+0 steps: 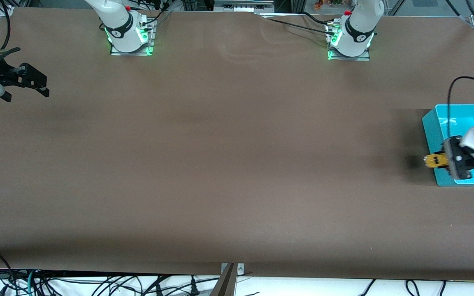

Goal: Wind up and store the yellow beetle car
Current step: 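Lift the car with the left gripper and carry it into the cyan bin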

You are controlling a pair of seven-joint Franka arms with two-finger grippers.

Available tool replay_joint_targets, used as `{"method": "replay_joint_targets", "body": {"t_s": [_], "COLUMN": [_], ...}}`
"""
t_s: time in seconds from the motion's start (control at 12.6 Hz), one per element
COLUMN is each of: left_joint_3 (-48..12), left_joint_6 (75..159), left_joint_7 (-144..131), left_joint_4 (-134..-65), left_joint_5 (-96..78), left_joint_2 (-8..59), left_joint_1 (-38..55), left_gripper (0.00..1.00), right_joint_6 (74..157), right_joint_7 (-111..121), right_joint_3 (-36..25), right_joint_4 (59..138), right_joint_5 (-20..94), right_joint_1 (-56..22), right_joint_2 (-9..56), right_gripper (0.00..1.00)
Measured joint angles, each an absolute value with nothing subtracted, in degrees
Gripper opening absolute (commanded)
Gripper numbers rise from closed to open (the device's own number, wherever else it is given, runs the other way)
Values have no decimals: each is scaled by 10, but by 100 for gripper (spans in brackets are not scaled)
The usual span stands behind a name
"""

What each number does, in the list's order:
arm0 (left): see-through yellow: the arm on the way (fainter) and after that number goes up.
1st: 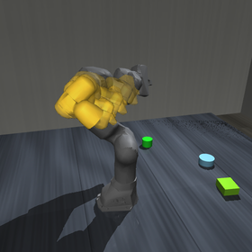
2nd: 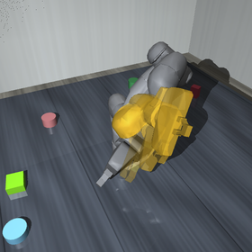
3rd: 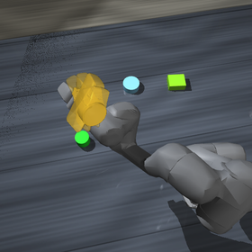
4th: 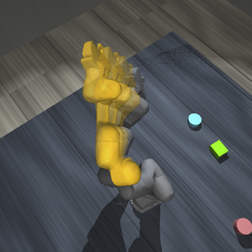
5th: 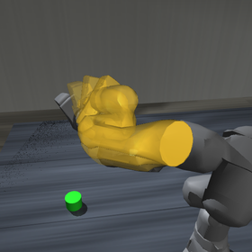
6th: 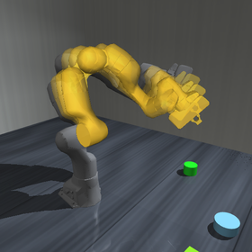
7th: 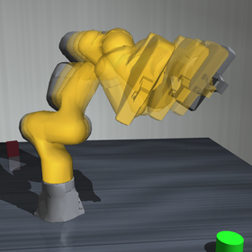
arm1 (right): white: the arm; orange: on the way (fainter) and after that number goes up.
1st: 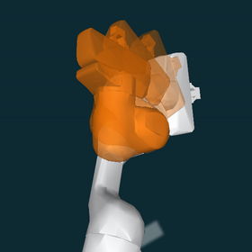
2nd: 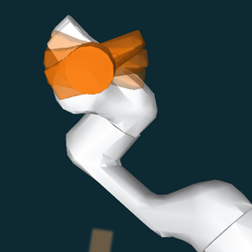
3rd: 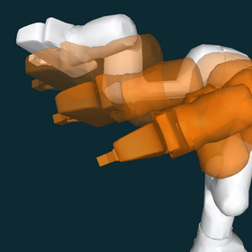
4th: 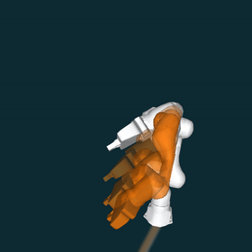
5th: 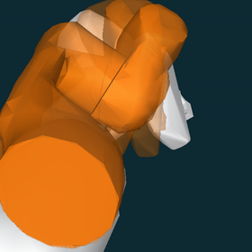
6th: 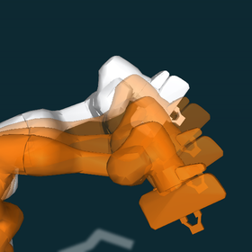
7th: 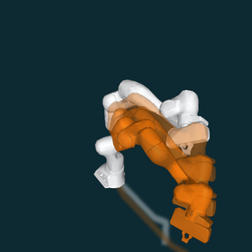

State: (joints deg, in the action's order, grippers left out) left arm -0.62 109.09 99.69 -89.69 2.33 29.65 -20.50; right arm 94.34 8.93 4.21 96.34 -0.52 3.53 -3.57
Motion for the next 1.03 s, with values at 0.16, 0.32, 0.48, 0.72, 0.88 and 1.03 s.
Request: {"method": "replay_joint_targets", "body": {"t_s": [0.16, 0.32, 0.48, 0.72, 0.88, 1.03], "left_joint_3": [-6, -6, -7, -7, -7, -8], "left_joint_6": [1089, 1092, 1109, 1155, 1173, 1191], "left_joint_7": [1063, 1086, 1099, 1124, 1132, 1133], "left_joint_4": [-898, -900, -902, -904, -904, -904], "left_joint_5": [31, 59, 66, 66, 66, 66], "left_joint_2": [299, 309, 332, 376, 395, 402], "left_joint_1": [-261, -305, -328, -345, -357, -362], "left_gripper": [25, 29, 29, 30, 45, 100], "right_joint_6": [943, 943, 943, 943, 943, 943], "right_joint_7": [89, 89, 89, 89, 89, 89], "right_joint_3": [42, 42, 42, 42, 42, 42], "right_joint_4": [963, 963, 963, 963, 963, 963], "right_joint_5": [-5, -5, -5, -5, -5, -5], "right_joint_1": [35, 35, 35, 35, 35, 35], "right_joint_2": [-36, -36, -36, -36, -36, -36], "right_gripper": [100, 100, 100, 100, 100, 100]}}
